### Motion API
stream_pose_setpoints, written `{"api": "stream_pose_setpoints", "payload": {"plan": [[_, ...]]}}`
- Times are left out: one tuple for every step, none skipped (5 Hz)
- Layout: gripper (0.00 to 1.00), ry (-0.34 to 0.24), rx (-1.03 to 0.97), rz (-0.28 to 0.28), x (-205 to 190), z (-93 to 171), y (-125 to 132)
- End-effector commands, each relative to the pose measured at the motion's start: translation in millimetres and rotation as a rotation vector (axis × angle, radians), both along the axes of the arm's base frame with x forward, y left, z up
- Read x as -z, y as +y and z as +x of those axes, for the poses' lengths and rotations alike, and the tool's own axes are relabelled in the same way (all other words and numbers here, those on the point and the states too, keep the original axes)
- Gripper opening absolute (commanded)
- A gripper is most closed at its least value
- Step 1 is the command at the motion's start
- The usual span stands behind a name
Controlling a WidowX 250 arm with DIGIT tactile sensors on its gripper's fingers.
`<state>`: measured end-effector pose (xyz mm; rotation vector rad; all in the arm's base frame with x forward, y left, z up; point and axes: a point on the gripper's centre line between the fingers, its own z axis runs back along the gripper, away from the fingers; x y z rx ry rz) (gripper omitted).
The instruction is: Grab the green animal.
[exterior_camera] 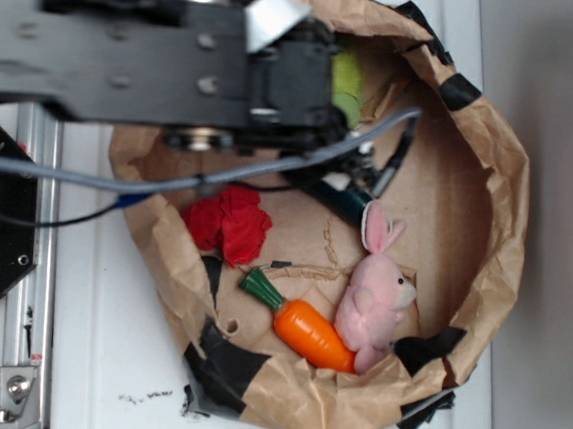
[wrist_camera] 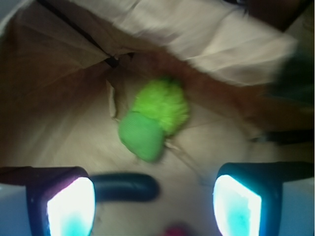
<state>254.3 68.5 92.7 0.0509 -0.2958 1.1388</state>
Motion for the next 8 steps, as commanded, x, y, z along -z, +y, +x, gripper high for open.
{"api": "stream_pose_setpoints", "payload": {"plan": [[1.00,-0.097,-0.049,-0.008,28,35,38],[1.00,-0.049,-0.042,-0.024,42,38,47],[0.00,0.015,-0.041,-0.035,49,32,48],[0.00,0.174,0.063,-0.043,32,22,46],[0.00,0.209,0.121,-0.046,18,14,36],[0.00,0.225,0.284,-0.070,-7,12,22],[0.00,0.189,0.522,-0.034,-57,12,-6],[0.37,0.036,0.706,0.040,-99,2,-33]]}}
